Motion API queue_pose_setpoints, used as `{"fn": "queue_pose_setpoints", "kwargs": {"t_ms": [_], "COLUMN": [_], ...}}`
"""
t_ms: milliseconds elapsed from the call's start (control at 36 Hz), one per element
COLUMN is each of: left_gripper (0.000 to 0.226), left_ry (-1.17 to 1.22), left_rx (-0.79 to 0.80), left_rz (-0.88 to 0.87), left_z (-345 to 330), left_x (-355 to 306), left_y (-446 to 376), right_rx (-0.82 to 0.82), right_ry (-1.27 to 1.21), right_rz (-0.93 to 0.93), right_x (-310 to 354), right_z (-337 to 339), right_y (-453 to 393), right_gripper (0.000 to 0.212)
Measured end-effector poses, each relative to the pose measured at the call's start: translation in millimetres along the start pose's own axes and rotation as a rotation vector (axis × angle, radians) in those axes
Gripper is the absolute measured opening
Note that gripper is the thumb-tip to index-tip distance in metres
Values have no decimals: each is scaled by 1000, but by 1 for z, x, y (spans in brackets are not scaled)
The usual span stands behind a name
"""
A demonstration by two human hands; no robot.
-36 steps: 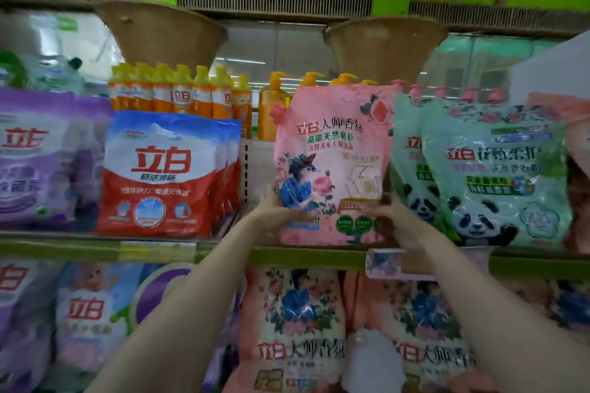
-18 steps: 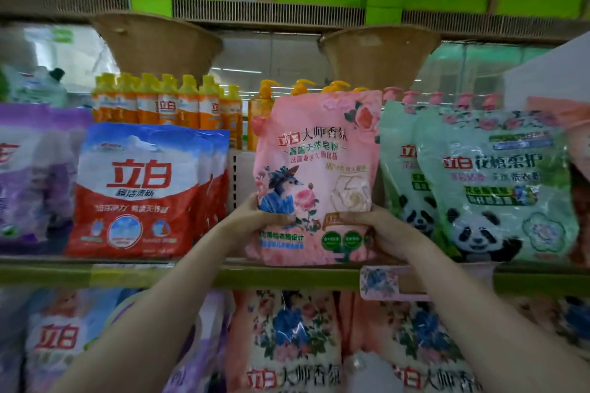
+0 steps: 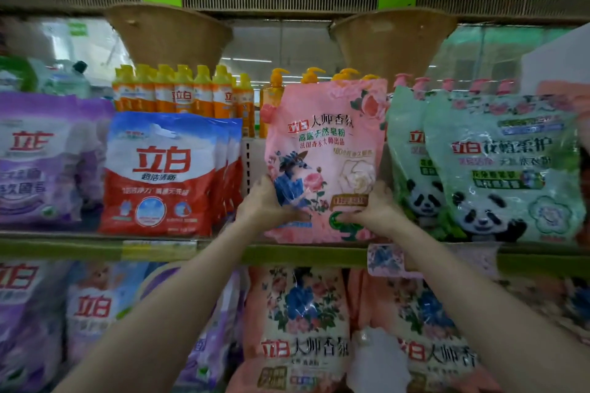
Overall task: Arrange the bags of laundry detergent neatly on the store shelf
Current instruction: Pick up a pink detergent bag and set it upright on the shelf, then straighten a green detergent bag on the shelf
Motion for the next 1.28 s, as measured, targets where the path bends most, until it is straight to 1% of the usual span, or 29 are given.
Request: {"fn": "queue_pose_setpoints", "kwargs": {"t_ms": [28, 56, 139, 167, 222, 278, 306, 389, 444, 500, 583, 694, 778, 833, 861, 917, 972, 1028, 1056, 1083, 1111, 1139, 1167, 1194, 1250, 1278], "left_gripper": [110, 110, 115, 112, 93, 68, 60, 47, 39, 34, 37, 33, 38, 40, 41, 37, 44, 45, 41, 36, 38, 42, 40, 34, 21, 19], "left_ry": [-29, -62, -173, -220, -333, -401, -406, -377, -351, -358, -382, -442, -482, -482, -468, -384, -242, -75, 11, 92, 170, 237, 279, 296, 274, 250], "left_rx": [-28, -58, -184, -236, -327, -362, -346, -265, -244, -211, -137, -92, -34, 6, 32, 78, 104, 107, 104, 93, 63, 27, -11, -47, -122, -160], "left_rz": [17, 24, 12, -8, -88, -201, -243, -316, -355, -357, -363, -388, -356, -311, -280, -205, -113, -30, -1, 24, 51, 72, 78, 81, 87, 84], "left_z": [0, 1, 4, 5, 3, -4, -8, -22, -32, -44, -68, -104, -129, -149, -156, -170, -183, -195, -200, -204, -206, -207, -205, -203, -194, -189], "left_x": [0, -2, -13, -17, -32, -49, -57, -77, -93, -109, -135, -174, -192, -207, -214, -226, -234, -238, -239, -239, -238, -237, -237, -237, -236, -234], "left_y": [1, 2, 11, 16, 29, 37, 39, 39, 37, 35, 32, 27, 18, 12, 10, 5, 0, -3, -4, -6, -7, -8, -8, -8, -7, -5], "right_rx": [-41, -79, -118, -118, -118, -107, -100, -78, -89, -95, -97, -126, -158, -208, -238, -303, -353, -303, -225, -140, -80, -54, -61, -82, -98, -92], "right_ry": [24, 52, 113, 116, 88, 61, 76, 181, 240, 300, 346, 411, 422, 409, 384, 326, 278, 216, 158, 80, 1, -66, -127, -177, -224, -240], "right_rz": [-13, -10, -2, -15, -19, -2, 4, -2, -2, 5, -36, -107, -183, -207, -212, -220, -236, -248, -231, -199, -168, -152, -157, -169, -194, -197], "right_x": [-4, -2, 8, 9, 8, 4, 0, -7, -15, -27, -59, -109, -141, -167, -179, -201, -218, -233, -237, -239, -241, -242, -242, -244, -242, -239], "right_z": [-1, 1, 2, 1, 0, 4, 7, 24, 40, 59, 91, 139, 168, 191, 202, 223, 240, 245, 242, 236, 230, 227, 227, 228, 228, 226], "right_y": [-5, -3, 9, 14, 22, 28, 29, 41, 47, 52, 57, 63, 66, 68, 70, 72, 74, 71, 69, 67, 65, 63, 61, 58, 53, 52], "right_gripper": [115, 117, 109, 106, 96, 85, 81, 73, 62, 53, 41, 40, 51, 50, 50, 63, 75, 82, 86, 89, 91, 94, 95, 96, 92, 88]}}
Point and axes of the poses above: each hand's wrist, its own y-axis away from the middle knuckle, its own z-axis out of the back of the hand, x = y × z, the point moved 6 cm from there along -y, towards the middle knuckle, and after that the axes turned 5 degrees about x, right-handed, at the moved point
